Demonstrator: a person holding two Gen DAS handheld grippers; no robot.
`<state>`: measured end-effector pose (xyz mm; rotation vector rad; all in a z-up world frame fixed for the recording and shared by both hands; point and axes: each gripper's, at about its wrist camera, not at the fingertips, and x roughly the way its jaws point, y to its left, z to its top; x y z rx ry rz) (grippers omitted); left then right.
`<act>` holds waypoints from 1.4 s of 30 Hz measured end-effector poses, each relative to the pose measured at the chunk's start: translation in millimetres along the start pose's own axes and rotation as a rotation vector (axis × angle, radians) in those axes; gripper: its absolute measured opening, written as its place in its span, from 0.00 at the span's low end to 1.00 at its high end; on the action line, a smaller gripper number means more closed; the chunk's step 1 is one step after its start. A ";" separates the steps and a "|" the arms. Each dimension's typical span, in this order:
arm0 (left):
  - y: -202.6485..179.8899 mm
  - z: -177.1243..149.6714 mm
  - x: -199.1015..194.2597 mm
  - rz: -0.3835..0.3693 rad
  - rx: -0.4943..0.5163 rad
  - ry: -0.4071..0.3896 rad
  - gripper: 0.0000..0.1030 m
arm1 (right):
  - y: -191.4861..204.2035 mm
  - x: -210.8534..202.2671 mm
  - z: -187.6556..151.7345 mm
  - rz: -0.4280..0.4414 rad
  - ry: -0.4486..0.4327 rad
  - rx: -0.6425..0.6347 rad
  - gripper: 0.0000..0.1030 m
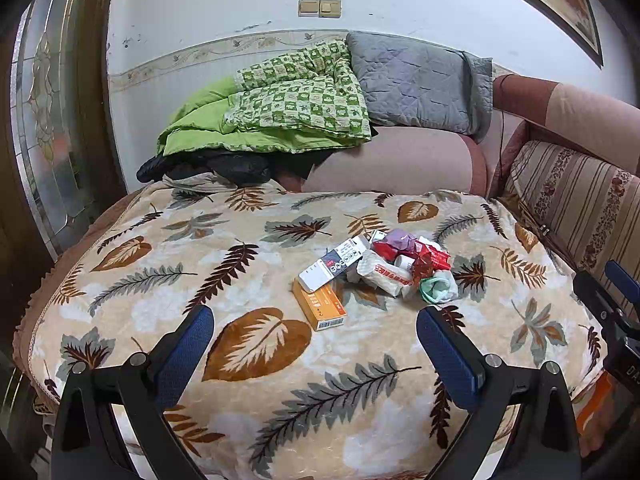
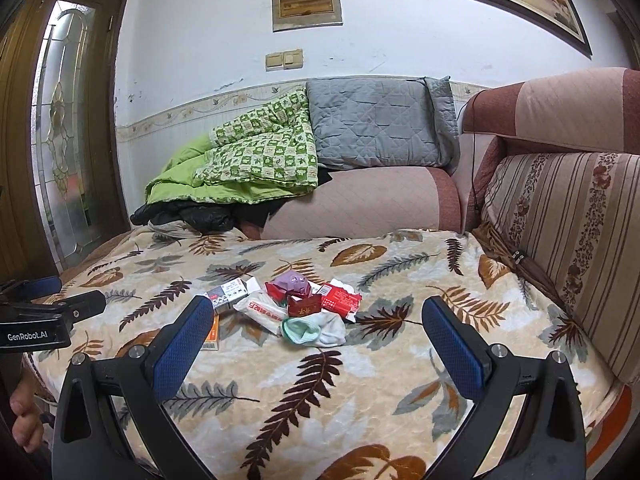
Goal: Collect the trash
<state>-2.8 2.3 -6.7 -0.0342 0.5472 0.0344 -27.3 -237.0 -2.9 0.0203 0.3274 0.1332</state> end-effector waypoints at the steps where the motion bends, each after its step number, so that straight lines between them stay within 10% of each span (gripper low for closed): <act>1: 0.3 -0.1 0.0 -0.001 -0.003 0.004 0.99 | 0.1 -0.1 -0.3 0.000 0.000 0.000 1.00; 42: 2.2 2.1 -1.6 -0.022 -0.005 0.065 0.99 | 0.7 0.1 -1.2 -0.001 -0.001 0.003 1.00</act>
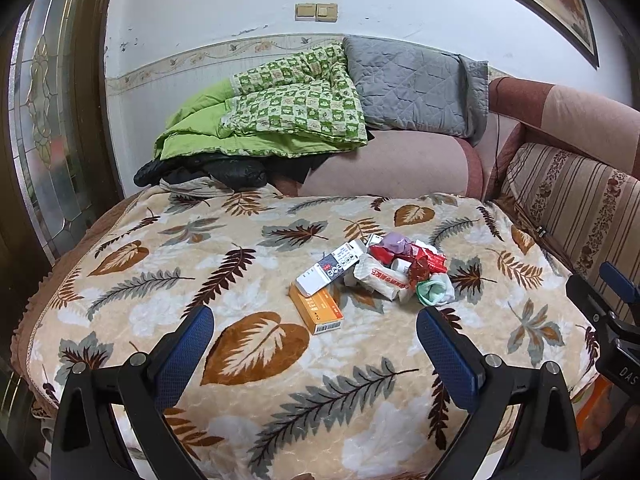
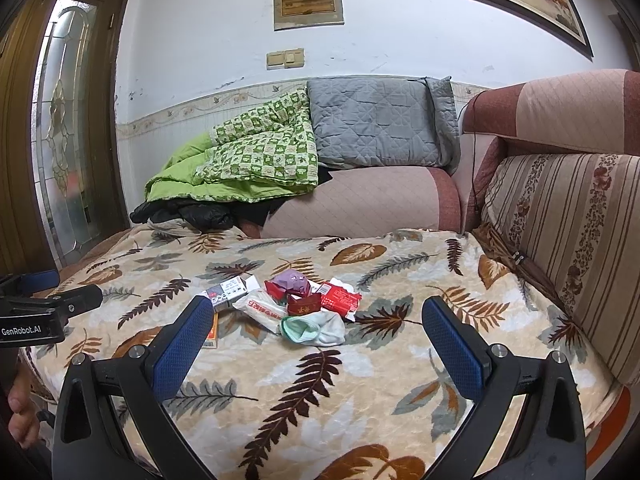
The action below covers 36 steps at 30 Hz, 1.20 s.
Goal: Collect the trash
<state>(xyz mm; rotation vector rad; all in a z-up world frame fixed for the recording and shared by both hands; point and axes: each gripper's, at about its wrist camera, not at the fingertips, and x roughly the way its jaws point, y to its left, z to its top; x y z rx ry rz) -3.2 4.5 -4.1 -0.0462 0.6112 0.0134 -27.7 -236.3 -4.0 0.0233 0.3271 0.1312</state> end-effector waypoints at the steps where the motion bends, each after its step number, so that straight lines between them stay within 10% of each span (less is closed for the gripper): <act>1: -0.3 -0.3 -0.3 -0.001 -0.004 -0.013 0.99 | 0.1 -0.4 -0.2 -0.002 -0.001 0.001 1.00; 20: 35.3 46.0 67.3 -0.049 0.014 0.018 0.99 | -11.4 38.8 16.2 0.165 0.082 0.079 1.00; 27: 9.0 68.8 146.8 -0.089 0.070 0.090 0.99 | -21.9 132.0 33.5 0.185 0.196 0.120 1.00; 36: -4.3 60.9 239.0 -0.134 0.108 0.226 0.87 | -54.5 240.3 -27.1 0.238 0.438 0.282 0.85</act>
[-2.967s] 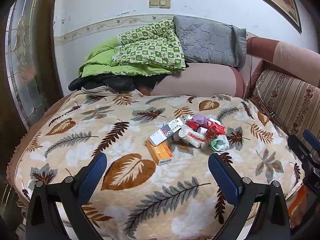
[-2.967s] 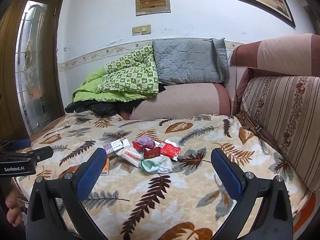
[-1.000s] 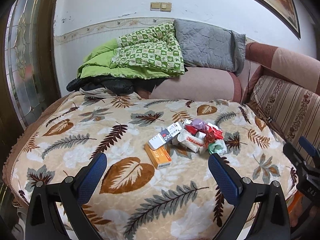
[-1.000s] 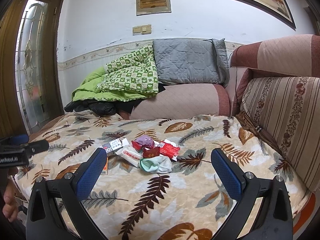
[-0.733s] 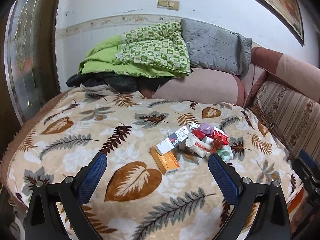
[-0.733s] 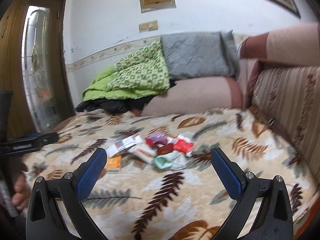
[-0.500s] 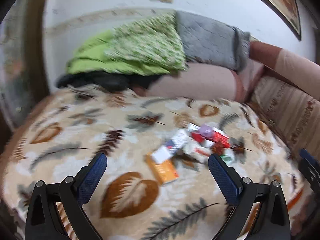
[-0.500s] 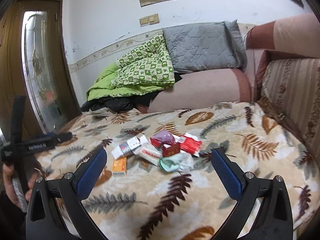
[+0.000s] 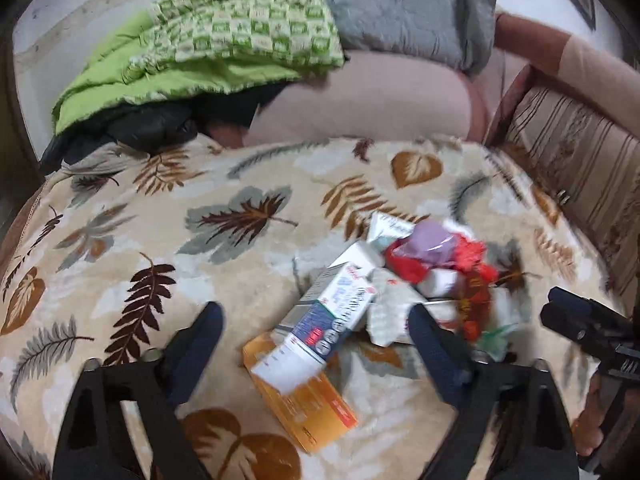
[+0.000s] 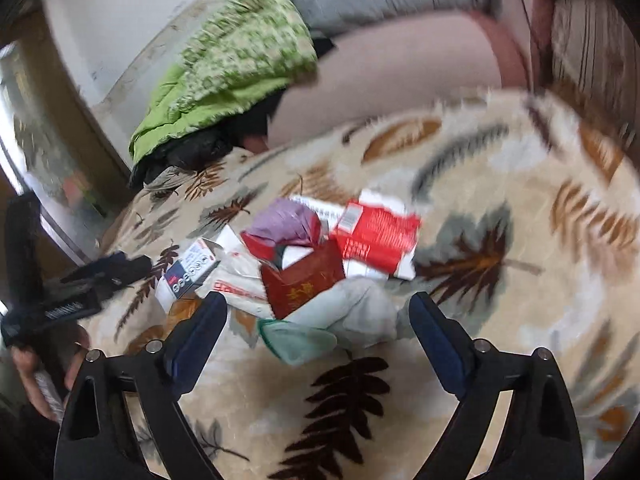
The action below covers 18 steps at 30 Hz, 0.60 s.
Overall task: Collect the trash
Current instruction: 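Grasp the white medicine box with the left tool while the right tool grasps the white cloth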
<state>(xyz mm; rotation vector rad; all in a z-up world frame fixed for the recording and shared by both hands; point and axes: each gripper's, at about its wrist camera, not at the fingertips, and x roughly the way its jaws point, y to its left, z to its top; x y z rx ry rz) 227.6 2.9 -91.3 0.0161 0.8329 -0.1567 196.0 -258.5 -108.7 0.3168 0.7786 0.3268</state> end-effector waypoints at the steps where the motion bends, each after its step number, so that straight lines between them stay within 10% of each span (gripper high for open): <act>1: 1.7 1.9 6.6 -0.007 -0.005 0.010 0.86 | -5.5 7.2 1.1 0.016 0.014 0.032 0.83; 7: -1.8 1.4 35.2 -0.013 0.037 0.079 0.86 | -16.7 41.8 -4.9 0.055 0.110 0.079 0.76; 14: -5.7 -18.1 54.9 0.007 0.070 0.183 0.45 | -26.7 47.9 -10.5 0.083 0.156 0.120 0.12; 18: -0.9 -19.0 38.6 -0.003 0.055 0.139 0.43 | -26.2 37.8 -8.5 0.086 0.150 0.124 0.05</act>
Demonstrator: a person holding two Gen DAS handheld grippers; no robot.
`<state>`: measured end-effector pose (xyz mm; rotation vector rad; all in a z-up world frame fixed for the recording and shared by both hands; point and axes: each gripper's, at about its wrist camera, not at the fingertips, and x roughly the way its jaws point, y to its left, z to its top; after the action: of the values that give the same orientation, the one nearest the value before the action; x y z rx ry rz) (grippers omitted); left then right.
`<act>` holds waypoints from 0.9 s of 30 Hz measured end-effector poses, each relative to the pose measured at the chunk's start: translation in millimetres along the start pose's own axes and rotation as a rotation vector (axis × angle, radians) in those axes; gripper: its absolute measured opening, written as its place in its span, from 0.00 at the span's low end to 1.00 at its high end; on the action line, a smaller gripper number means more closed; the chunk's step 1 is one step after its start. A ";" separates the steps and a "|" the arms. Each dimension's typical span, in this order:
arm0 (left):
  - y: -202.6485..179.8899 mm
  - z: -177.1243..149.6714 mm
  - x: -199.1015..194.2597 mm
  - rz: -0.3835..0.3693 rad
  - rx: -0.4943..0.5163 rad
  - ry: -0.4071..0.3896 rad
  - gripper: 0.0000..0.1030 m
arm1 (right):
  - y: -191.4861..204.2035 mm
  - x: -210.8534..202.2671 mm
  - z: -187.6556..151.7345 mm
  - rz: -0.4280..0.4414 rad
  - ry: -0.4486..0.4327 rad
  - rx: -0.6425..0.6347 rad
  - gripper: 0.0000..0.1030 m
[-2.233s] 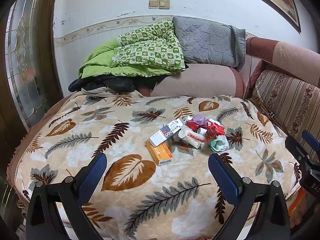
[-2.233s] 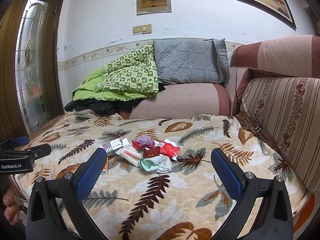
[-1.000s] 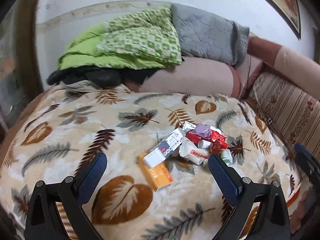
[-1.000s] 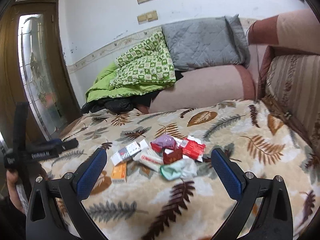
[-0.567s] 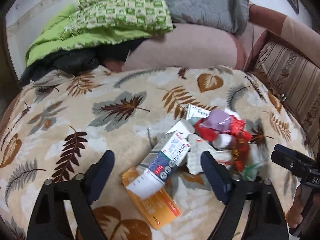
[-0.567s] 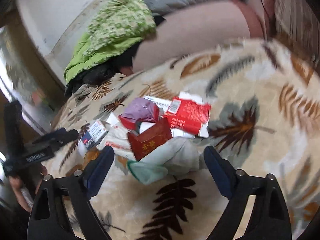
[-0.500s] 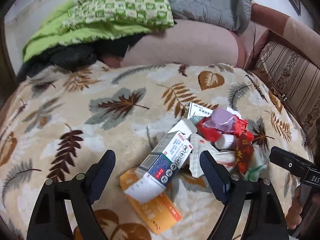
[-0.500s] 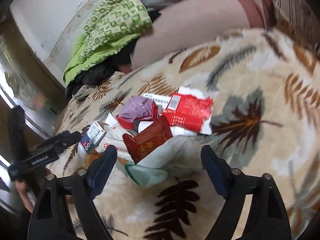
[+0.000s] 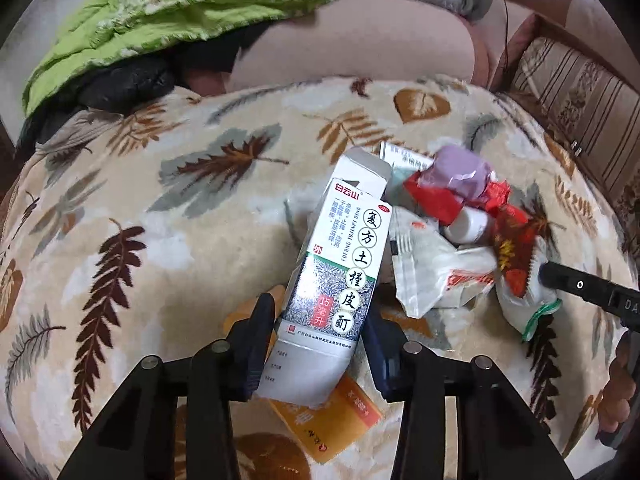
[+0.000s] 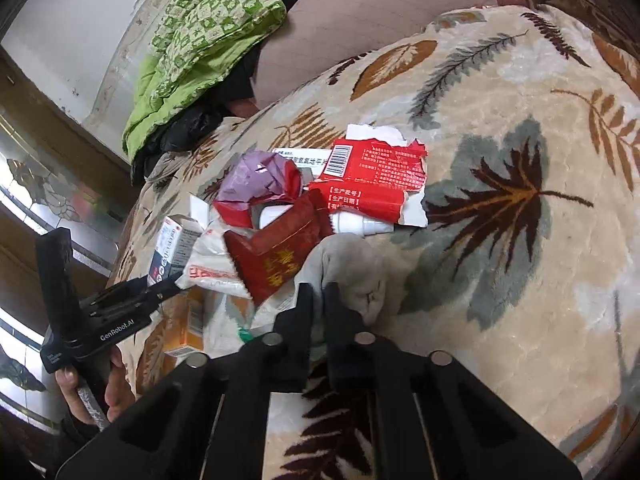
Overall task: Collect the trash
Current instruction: 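Grasp the white medicine box with the left tool while the right tool grasps the white cloth, then carry both items to the red wastebasket and open both tools to drop them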
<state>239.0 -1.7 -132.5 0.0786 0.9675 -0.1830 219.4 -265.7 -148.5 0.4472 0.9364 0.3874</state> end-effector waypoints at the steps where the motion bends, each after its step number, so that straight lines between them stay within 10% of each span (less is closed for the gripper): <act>1: 3.5 0.2 -5.8 -0.013 -0.012 -0.011 0.42 | 2.3 -4.9 -0.1 -0.009 -0.013 -0.010 0.05; 14: 17.0 -27.2 -105.0 -0.093 -0.140 -0.136 0.38 | 67.0 -113.5 -15.6 0.029 -0.265 -0.158 0.04; 27: 0.2 -160.0 -249.6 -0.247 -0.246 -0.275 0.38 | 129.7 -222.1 -161.4 0.233 -0.337 -0.249 0.04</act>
<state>-28.8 52.1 -17.3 -0.2867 0.7163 -0.2928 -50.6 -236.0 -12.8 0.3785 0.5009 0.6120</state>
